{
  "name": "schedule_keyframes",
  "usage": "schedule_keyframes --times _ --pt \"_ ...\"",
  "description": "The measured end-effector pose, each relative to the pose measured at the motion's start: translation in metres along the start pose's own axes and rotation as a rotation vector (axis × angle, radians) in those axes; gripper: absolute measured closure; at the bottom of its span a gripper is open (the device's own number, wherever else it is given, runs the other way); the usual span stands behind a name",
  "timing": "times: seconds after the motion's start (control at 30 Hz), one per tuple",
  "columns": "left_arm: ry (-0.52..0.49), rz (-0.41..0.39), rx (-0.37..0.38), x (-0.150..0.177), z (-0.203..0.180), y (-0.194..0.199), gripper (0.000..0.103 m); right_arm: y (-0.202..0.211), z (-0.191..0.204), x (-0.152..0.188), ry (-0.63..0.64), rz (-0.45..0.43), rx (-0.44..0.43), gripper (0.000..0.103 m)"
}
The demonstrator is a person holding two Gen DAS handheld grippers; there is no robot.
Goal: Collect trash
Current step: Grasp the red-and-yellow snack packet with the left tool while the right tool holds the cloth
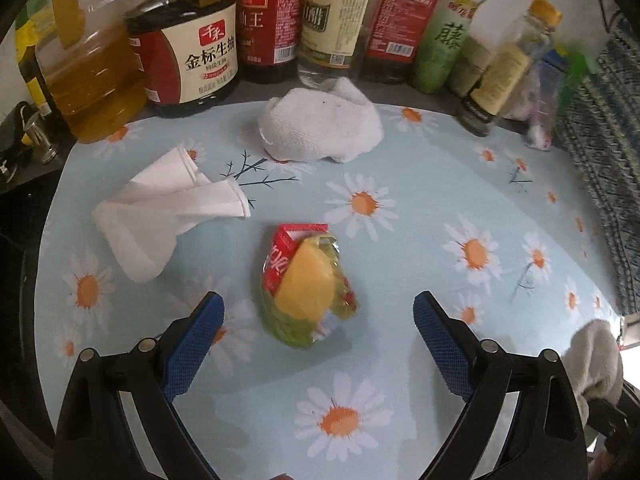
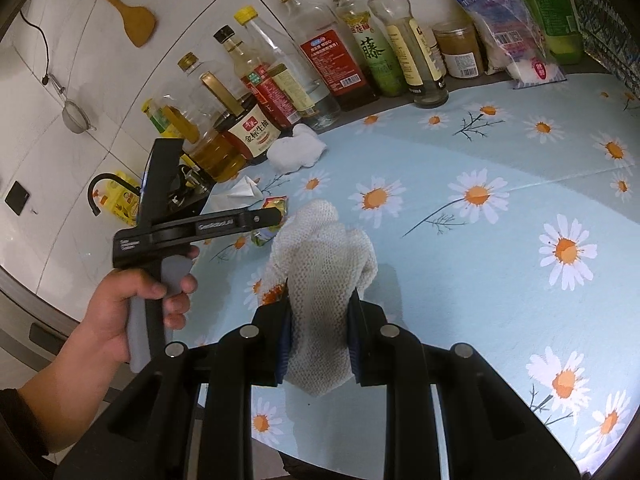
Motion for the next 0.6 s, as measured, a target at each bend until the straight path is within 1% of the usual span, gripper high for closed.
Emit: schedule_keyframes --times 0.2,0.23,0.27,0.37,0.47,0.6 --pt "-0.009 0.014 -0.044 -0.006 0.002 -0.012 0.015 -0.004 -0.005 -0.002 0.0 0.013 -0.009 0.078" --pt "-0.007 0.017 -0.048 -0.006 0.003 -0.013 0.017 -0.005 -0.006 -0.003 0.001 0.014 -0.011 0.078" --pt "-0.006 0.02 -0.056 -0.006 0.004 -0.015 0.022 -0.004 -0.005 -0.002 0.001 0.012 -0.01 0.078" --pt "-0.003 0.029 -0.064 -0.006 0.005 -0.019 0.024 -0.005 -0.006 -0.004 0.002 0.014 -0.014 0.078" --pt "-0.007 0.038 -0.068 -0.006 0.005 -0.022 0.033 -0.007 -0.006 -0.004 0.002 0.016 -0.014 0.078" --pt "-0.005 0.044 -0.073 -0.006 0.006 -0.026 0.034 -0.008 -0.003 -0.005 0.005 0.02 -0.017 0.078"
Point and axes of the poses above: each gripper's, at about its wrist camera, not at the fingertips, and y roughly against the way its jaws point, z to its left, x to its underside, the point moved 8 cm from there along -y, roughly the way its jaws point, and after that the axes turned 15 degrees about x, right-handed, at the moved point
